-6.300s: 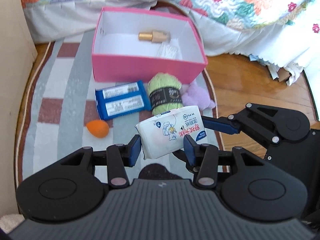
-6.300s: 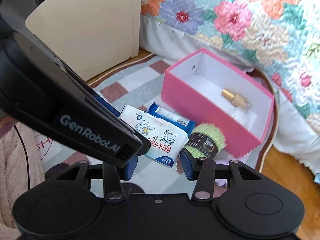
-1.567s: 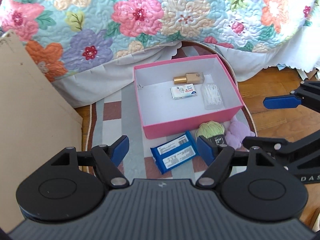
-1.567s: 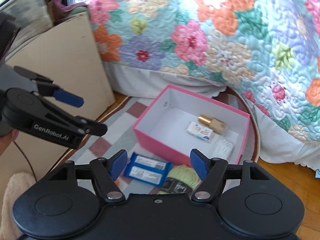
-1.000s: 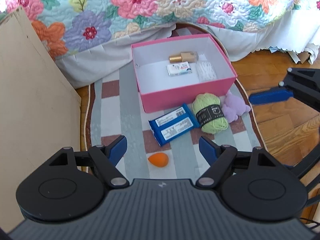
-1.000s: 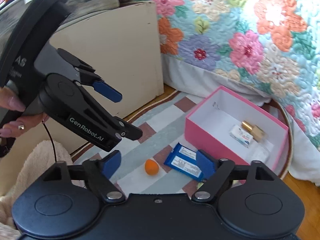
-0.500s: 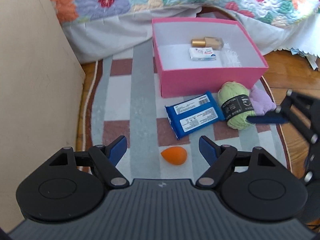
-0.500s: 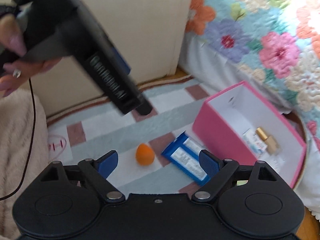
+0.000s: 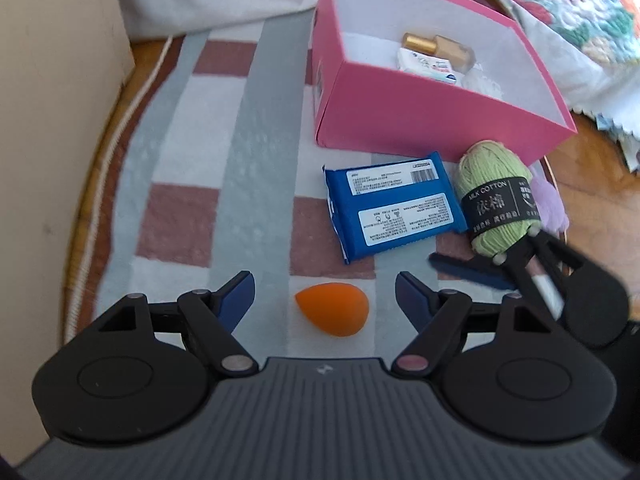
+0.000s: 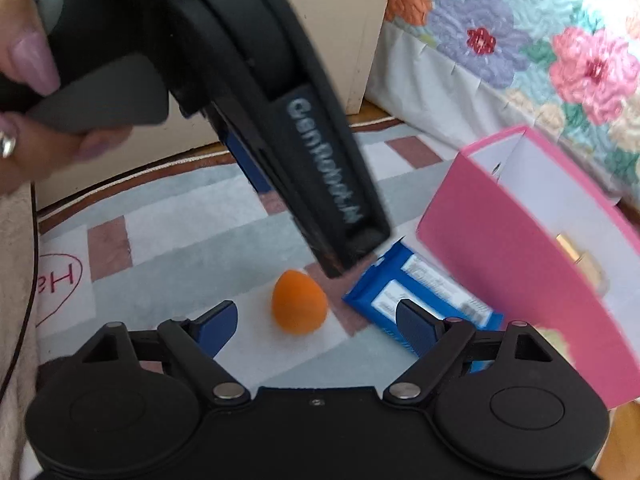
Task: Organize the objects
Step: 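Lower the left tool and close it on the orange makeup sponge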
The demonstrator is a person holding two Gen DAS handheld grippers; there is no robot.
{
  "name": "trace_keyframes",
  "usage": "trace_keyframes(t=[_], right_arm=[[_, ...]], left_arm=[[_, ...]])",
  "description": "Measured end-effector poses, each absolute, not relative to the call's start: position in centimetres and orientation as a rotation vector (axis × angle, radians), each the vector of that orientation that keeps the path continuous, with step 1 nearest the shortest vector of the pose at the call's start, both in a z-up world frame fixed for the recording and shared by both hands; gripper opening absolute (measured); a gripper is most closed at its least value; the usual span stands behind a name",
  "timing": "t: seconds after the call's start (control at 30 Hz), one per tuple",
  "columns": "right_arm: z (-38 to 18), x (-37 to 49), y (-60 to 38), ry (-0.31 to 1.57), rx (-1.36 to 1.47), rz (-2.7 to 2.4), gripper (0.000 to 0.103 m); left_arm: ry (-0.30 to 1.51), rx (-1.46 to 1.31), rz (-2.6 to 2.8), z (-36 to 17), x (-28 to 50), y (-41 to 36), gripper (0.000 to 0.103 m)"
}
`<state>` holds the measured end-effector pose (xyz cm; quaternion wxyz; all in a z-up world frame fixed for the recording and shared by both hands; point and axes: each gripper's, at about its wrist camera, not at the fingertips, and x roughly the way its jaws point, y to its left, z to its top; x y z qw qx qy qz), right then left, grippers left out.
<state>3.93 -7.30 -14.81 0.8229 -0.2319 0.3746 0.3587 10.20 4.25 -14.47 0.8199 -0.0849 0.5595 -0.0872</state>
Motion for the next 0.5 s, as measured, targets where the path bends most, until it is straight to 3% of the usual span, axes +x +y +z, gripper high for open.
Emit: trace_keyframes(t=[0.27, 0.4, 0.47, 0.5], right_arm=[[-17.8, 4.8, -5.9, 0.843, -0.400, 0.727, 0.086], [-18.7, 5.5, -5.4, 0.893, -0.350, 0.698, 0.073], [-18.8, 5.6, -5.5, 0.907, -0.323, 0.675, 0.071], [-18.8, 5.6, -5.5, 0.915, -0.315, 0.672, 0.064]], left_arm=[[1.224, -0.376, -0.163, -18.0, 10.3, 6.1, 0.074], [1.223, -0.390, -0.159, -18.9, 10.3, 6.0, 0.063], [1.227, -0.366, -0.158, -19.2, 10.3, 5.6, 0.057], [1.230, -0.369, -0.164, -19.4, 10.4, 5.5, 0.054]])
